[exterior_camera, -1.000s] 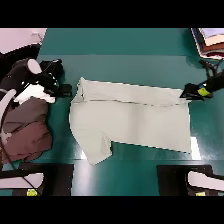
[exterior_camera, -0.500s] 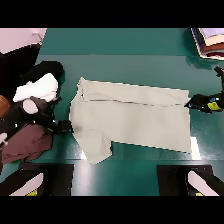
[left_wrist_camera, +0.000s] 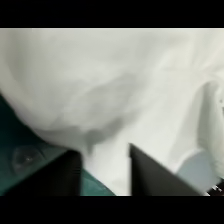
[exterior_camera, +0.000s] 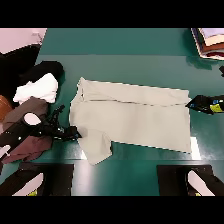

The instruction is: Fold the shirts.

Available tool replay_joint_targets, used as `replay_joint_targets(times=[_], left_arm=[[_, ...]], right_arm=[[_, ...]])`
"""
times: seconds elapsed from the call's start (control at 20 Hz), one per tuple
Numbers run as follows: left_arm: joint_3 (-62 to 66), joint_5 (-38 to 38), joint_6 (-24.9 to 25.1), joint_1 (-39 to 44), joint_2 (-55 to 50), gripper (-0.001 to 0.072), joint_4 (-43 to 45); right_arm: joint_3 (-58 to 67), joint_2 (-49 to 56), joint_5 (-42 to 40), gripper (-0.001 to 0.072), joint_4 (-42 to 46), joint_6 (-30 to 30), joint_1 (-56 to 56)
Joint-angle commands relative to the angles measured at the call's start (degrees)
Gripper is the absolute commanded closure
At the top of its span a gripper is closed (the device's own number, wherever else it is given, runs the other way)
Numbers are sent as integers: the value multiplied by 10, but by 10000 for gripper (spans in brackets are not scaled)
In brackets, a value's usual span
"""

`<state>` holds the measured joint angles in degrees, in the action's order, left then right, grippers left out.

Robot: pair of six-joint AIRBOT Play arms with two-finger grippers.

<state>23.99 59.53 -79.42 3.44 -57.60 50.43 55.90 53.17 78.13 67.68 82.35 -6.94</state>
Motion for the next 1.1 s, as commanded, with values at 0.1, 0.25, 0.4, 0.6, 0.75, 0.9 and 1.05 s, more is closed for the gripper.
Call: replay_joint_targets(times=[0.1,0.25,0.4,0.6,0.75,0.9,1.05], left_arm=[[3,0,19,-1,2,683,-16],[30,30,18,-1,25,685,18],[57,47,12,-1,63,684,38],[74,56,13,-1,71,684,35],[74,49,13,-1,71,684,35],[74,46,14,-1,71,683,36],[74,40,14,-1,71,683,36]], right_arm=[[-4,-2,28,295,9,0,-13],[-51,-2,82,295,70,1,-75],[-137,1,95,130,121,0,-171],[-217,39,83,138,118,-6,-248],[-237,68,57,219,115,-5,-222],[-237,94,45,218,115,2,-172],[-237,118,40,297,119,14,-120]])
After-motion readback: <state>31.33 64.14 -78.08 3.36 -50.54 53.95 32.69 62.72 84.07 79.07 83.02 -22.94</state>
